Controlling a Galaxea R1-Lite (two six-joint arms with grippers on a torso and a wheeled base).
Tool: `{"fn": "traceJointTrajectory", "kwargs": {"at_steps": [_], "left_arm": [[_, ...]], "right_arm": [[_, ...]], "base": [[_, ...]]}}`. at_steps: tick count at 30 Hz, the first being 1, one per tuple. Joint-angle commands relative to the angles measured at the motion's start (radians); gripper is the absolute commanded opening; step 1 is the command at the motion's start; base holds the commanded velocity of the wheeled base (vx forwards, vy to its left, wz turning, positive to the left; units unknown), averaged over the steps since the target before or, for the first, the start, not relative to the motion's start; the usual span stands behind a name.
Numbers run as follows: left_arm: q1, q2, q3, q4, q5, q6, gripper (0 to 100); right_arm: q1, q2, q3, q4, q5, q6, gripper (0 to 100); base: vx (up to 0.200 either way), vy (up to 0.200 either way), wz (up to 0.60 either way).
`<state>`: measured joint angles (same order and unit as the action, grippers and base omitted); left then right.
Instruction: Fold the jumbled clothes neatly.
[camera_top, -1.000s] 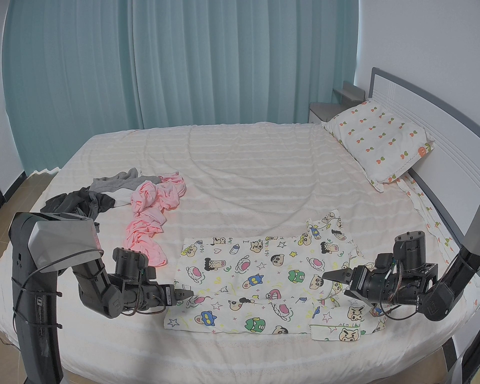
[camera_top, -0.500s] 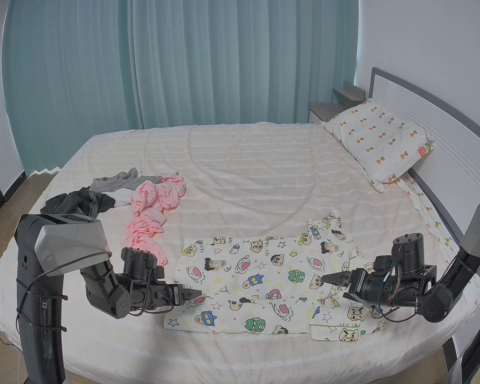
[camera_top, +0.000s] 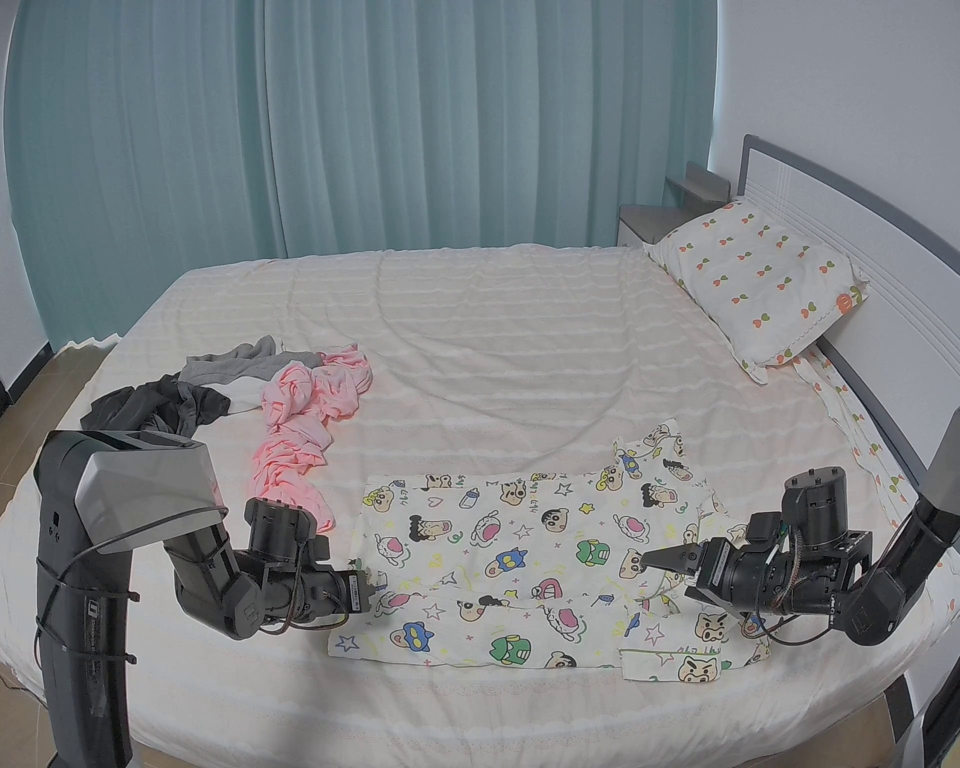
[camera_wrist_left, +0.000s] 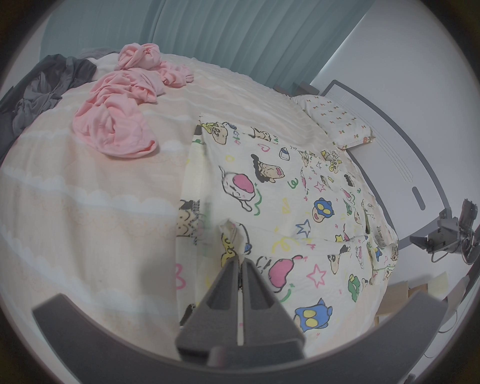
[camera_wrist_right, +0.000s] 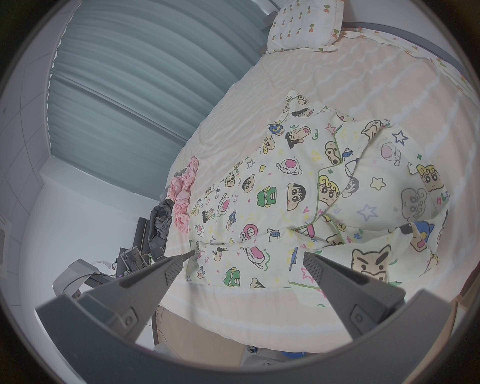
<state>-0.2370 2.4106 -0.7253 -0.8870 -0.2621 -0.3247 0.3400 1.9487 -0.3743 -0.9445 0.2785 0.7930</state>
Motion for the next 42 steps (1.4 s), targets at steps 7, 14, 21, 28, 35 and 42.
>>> {"fn": "traceJointTrajectory", "kwargs": {"at_steps": [7, 14, 21, 28, 35, 42], "left_arm": [[0.012, -0.036, 0.072, 0.0, 0.072, -0.001, 0], [0.021, -0.088, 0.113, 0.005, 0.072, -0.002, 0], [0.03, -0.14, 0.118, 0.079, 0.07, -0.001, 0], [0.036, -0.189, 0.104, 0.229, 0.06, 0.004, 0], [0.074, -0.179, 0.021, 0.283, 0.06, 0.006, 0], [0.068, -0.171, 0.02, 0.284, 0.058, 0.004, 0]], "right_arm": [[0.001, 0.003, 0.001, 0.0, 0.001, 0.0, 100], [0.001, 0.003, 0.006, 0.0, 0.001, 0.0, 100], [0.001, 0.003, 0.005, 0.0, 0.001, 0.0, 100], [0.001, 0.007, 0.005, 0.0, -0.001, 0.0, 100], [-0.016, 0.001, 0.005, 0.0, -0.002, -0.021, 100], [-0.23, 0.105, 0.001, 0.007, 0.004, -0.33, 100]], "base": [[0.0, 0.0, 0.0], [0.0, 0.0, 0.0], [0.0, 0.0, 0.0], [0.0, 0.0, 0.0], [0.0, 0.0, 0.0], [0.0, 0.0, 0.0]]}}
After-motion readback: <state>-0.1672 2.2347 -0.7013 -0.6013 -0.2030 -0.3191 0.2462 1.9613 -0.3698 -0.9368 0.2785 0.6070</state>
